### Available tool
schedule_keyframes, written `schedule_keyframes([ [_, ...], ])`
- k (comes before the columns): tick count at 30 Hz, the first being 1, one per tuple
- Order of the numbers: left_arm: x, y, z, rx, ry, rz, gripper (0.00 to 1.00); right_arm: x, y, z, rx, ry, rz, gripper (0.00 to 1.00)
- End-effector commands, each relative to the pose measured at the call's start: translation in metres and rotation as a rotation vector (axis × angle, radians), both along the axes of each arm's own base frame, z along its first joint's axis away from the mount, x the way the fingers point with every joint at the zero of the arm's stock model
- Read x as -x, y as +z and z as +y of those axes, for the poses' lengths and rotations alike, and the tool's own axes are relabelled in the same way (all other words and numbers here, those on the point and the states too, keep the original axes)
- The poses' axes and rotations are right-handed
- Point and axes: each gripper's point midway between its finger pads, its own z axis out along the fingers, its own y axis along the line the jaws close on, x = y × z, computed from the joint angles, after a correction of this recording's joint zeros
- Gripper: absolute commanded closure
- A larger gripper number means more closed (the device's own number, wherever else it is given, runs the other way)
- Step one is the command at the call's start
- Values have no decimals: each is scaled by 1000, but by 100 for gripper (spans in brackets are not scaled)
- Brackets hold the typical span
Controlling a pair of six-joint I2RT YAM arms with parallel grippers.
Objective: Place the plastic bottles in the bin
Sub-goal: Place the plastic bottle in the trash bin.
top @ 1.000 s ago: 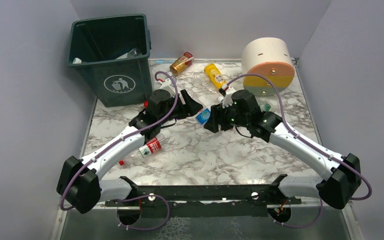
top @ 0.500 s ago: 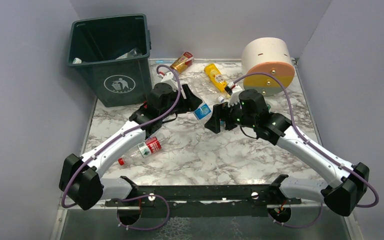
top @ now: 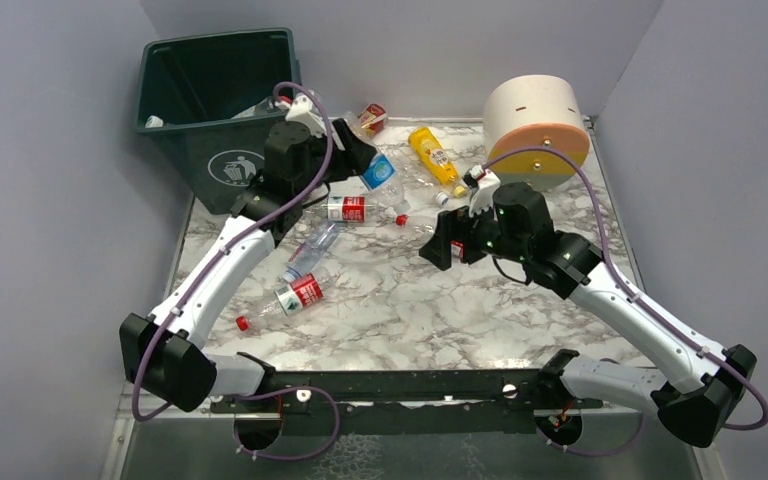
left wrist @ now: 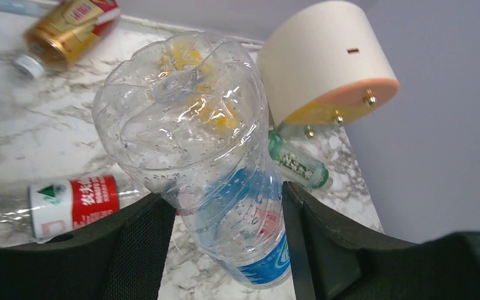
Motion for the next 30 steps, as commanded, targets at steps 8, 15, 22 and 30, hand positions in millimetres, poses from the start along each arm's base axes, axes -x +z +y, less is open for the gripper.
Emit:
schedule_keyframes([
  [8,-40,88,66,40,88,-161,34,6,0,-9,2,-20,-7,2],
  [15,-54,145,104,76,151,-260,34,8,-6,-10,4,-18,5,2],
  [22,-60,183,162,107,246,-343,33,9,-7,-9,2,-14,12,2],
  [30,-59,188,238,147,361,-363,33,9,-8,-8,0,-9,15,2],
])
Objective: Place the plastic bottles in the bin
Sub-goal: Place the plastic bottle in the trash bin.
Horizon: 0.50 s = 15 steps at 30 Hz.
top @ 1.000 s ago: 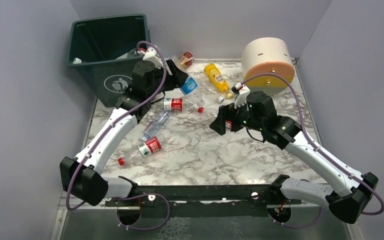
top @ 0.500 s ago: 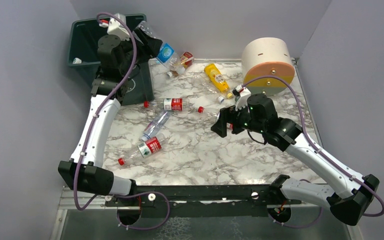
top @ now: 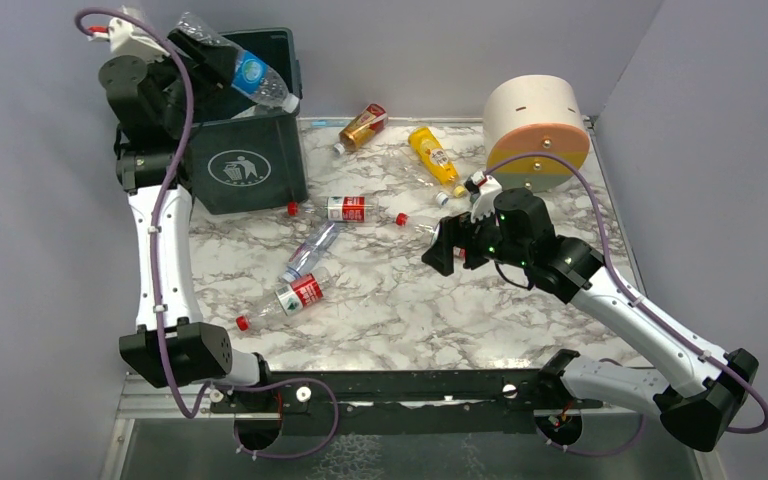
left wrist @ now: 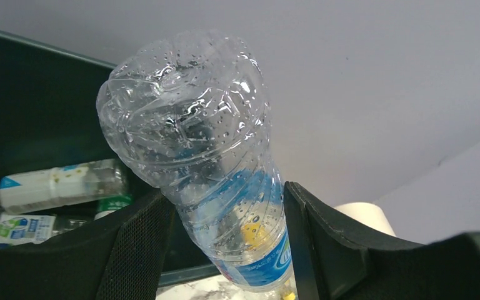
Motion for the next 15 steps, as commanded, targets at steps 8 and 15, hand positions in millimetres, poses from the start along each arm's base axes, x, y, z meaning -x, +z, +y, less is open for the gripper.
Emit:
schedule_keyframes([
  [8,-6,-2,71,78,66,-43,33,1,1,1,-16,-1,8,1],
  [15,-31,-32,80,117,59,3,31,-2,-1,4,-15,-8,14,1],
])
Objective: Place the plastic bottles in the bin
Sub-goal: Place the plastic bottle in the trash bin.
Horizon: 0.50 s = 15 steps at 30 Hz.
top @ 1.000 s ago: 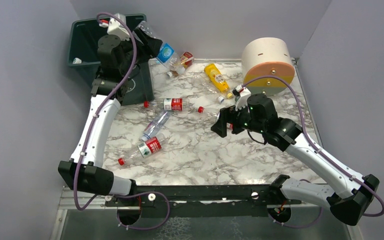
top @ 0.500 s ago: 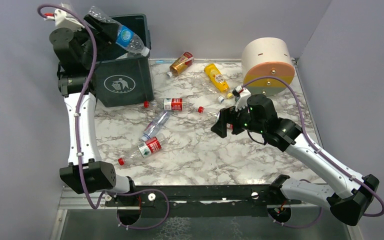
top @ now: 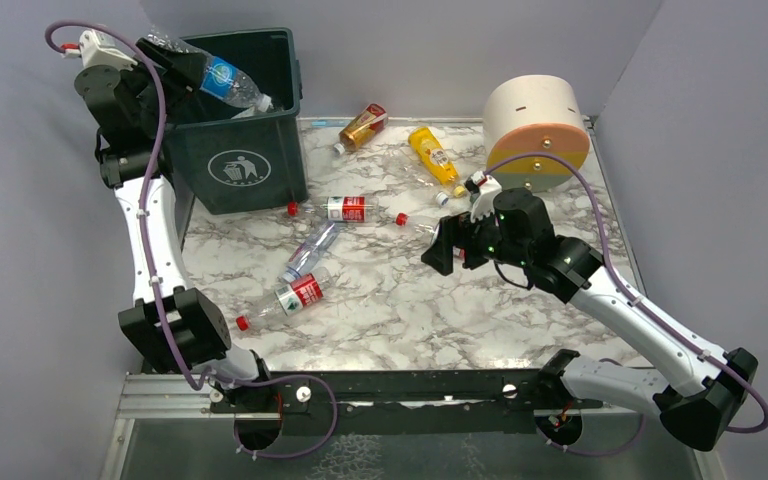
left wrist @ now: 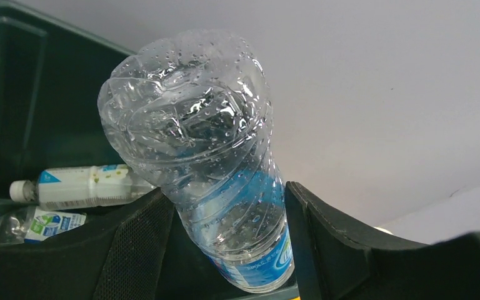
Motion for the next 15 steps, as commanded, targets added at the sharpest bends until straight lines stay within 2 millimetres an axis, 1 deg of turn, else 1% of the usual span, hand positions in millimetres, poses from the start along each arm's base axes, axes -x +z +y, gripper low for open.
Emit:
schedule_keyframes([
  [1,-12,-11,0,25,-37,-9,31,-2,0,3,-10,-3,7,1],
  [2,-15,-15,0,26,-38,-3,31,-2,0,4,-11,-3,8,1],
  [4,-20,-21,3,25,-37,13,25,-3,0,3,-9,-6,7,1],
  [6,-24,-27,4,24,-40,34,13,-3,-1,3,-6,-9,7,1],
  [8,-25,-27,5,21,-40,38,2,-5,-2,2,3,-17,6,0],
  [12,-20,-19,3,6,-40,32,1,-9,-7,0,23,-34,8,1],
  [15,-10,-8,-5,-7,-63,15,1,-19,-18,-7,72,-96,15,1],
])
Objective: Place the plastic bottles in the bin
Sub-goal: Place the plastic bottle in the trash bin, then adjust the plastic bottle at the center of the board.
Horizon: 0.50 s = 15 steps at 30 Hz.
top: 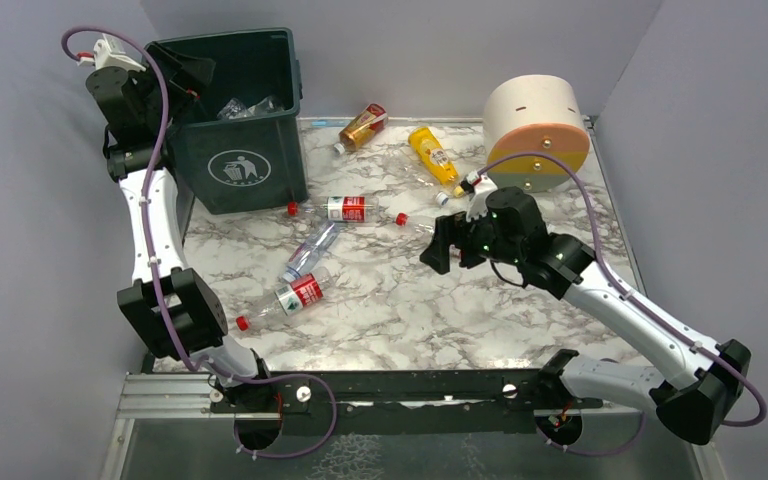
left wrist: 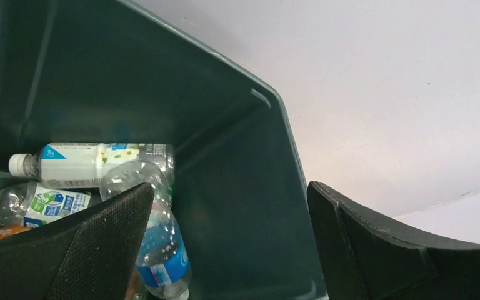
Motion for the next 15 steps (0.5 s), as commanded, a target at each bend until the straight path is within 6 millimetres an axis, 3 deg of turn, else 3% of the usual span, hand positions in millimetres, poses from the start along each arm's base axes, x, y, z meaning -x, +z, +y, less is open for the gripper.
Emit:
schedule_keyframes([
  [1,23,46,-15,-62,-51,-93,1,-19,-14,-10,74,-107,0,1],
  [6,51,65,-39,-75,-124,-136,1,-46,-31,-34,186,-270,0,1],
  [15,91,50,-95,-56,-287,-130,1,-97,-40,-88,254,-504,-45,1],
])
